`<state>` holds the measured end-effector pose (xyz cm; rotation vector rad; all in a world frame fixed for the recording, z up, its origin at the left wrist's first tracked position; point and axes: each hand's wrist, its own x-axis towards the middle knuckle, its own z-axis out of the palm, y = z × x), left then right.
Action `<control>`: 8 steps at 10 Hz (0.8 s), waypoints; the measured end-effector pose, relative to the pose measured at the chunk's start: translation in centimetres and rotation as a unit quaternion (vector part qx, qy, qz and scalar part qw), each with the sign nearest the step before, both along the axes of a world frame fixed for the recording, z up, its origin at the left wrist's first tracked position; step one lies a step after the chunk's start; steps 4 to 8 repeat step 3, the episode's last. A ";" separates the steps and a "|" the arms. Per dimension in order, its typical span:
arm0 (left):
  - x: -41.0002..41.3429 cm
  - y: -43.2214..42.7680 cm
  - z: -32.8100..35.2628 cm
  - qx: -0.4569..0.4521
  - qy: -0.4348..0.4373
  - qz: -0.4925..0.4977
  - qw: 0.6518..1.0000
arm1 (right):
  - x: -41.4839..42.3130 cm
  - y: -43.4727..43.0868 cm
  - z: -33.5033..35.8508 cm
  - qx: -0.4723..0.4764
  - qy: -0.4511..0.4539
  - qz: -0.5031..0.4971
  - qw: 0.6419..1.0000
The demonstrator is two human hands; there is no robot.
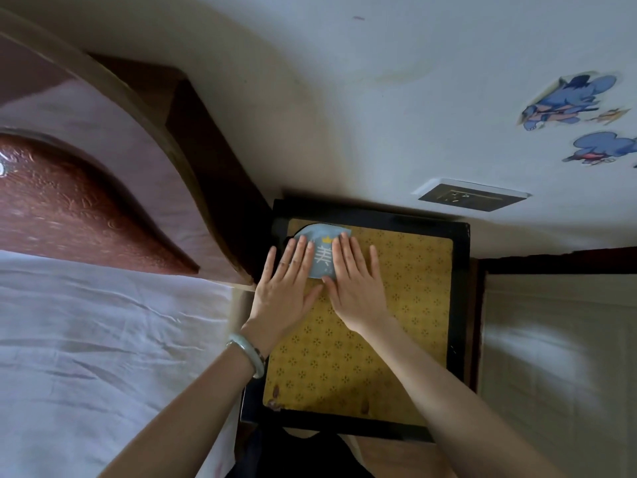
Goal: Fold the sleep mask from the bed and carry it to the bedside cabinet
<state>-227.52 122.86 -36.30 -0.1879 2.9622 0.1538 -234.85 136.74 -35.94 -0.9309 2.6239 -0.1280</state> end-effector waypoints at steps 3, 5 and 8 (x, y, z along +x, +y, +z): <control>0.9 -0.1 4.1 0.026 -0.075 -0.005 0.997 | -0.4 0.9 4.5 -0.070 -0.131 -0.084 0.985; 0.9 -0.1 4.1 0.026 -0.075 -0.005 0.997 | -0.4 0.9 4.5 -0.070 -0.131 -0.084 0.985; 0.9 -0.1 4.1 0.026 -0.075 -0.005 0.997 | -0.4 0.9 4.5 -0.070 -0.131 -0.084 0.985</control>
